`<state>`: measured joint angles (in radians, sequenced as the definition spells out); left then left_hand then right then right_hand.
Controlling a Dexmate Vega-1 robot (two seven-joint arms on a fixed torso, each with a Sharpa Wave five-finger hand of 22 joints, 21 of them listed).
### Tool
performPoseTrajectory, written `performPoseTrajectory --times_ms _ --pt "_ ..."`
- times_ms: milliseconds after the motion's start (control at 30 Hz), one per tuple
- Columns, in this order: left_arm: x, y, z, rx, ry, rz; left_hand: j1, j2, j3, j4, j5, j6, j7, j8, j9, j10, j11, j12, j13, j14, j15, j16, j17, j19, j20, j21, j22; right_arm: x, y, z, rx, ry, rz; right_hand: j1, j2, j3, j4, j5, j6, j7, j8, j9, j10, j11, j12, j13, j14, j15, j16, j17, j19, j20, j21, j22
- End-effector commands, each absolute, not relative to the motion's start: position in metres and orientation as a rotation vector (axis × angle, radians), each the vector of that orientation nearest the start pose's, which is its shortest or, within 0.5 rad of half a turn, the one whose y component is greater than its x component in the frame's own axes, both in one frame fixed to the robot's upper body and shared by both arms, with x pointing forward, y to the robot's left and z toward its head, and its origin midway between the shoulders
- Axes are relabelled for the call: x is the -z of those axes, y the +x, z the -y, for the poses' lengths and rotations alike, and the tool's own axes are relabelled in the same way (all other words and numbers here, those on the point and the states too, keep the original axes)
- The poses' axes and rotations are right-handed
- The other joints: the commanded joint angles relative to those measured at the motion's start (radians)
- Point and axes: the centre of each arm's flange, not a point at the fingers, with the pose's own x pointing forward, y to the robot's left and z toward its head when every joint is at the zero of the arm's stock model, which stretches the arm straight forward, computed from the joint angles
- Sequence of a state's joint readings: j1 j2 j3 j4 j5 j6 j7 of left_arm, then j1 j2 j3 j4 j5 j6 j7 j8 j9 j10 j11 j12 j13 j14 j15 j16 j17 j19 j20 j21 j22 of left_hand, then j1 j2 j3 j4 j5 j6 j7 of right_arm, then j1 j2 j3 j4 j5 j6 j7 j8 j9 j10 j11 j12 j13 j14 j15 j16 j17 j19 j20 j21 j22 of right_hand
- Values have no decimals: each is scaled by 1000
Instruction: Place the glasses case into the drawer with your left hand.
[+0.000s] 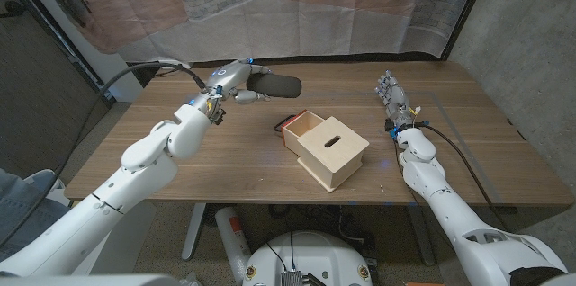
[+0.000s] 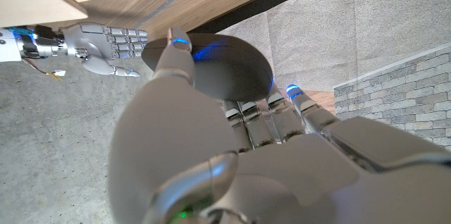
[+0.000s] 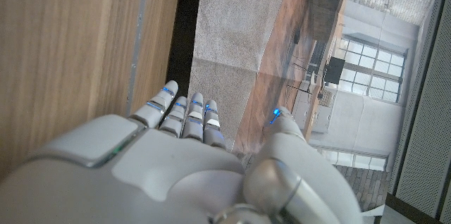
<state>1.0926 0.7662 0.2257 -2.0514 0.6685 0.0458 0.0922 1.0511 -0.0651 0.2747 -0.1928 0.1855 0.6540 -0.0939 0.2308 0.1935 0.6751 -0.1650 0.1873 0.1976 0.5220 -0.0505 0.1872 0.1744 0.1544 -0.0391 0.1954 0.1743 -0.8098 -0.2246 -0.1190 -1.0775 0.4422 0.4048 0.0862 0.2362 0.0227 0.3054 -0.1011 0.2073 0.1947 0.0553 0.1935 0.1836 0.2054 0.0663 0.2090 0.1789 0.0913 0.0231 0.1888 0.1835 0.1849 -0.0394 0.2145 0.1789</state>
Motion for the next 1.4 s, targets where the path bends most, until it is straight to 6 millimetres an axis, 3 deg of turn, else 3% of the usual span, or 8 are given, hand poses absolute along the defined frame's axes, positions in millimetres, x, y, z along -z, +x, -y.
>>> performPoseTrajectory --times_ms 33,833,1400 --pt "-58 499 -229 -120 1399 902 98 103 55 52 7 56 -48 5 5 56 -52 8 6 -2 -140 0 4 -7 -45 -2 1 39 675 300 -65 166 672 4 12 1 -4 2 1 0 1 5 5 -7 -2 3 4 -1 -2 3 12 -10 -4 5" --pt "-68 493 -217 -43 1474 846 99 102 60 56 4 95 -46 17 5 75 -47 13 6 13 -139 6 4 2 -31 2 1 37 674 303 -60 171 683 5 13 1 -6 2 1 -1 1 5 4 -8 -2 3 4 -1 -2 2 12 -10 -5 5" --pt "-75 483 -193 -56 1638 841 97 99 61 58 3 101 -51 15 4 86 -49 13 5 16 -139 5 4 0 -32 1 1 44 673 306 -58 180 675 5 13 1 -7 2 1 -1 1 5 4 -7 -2 3 4 -1 -2 2 11 -9 -6 5"
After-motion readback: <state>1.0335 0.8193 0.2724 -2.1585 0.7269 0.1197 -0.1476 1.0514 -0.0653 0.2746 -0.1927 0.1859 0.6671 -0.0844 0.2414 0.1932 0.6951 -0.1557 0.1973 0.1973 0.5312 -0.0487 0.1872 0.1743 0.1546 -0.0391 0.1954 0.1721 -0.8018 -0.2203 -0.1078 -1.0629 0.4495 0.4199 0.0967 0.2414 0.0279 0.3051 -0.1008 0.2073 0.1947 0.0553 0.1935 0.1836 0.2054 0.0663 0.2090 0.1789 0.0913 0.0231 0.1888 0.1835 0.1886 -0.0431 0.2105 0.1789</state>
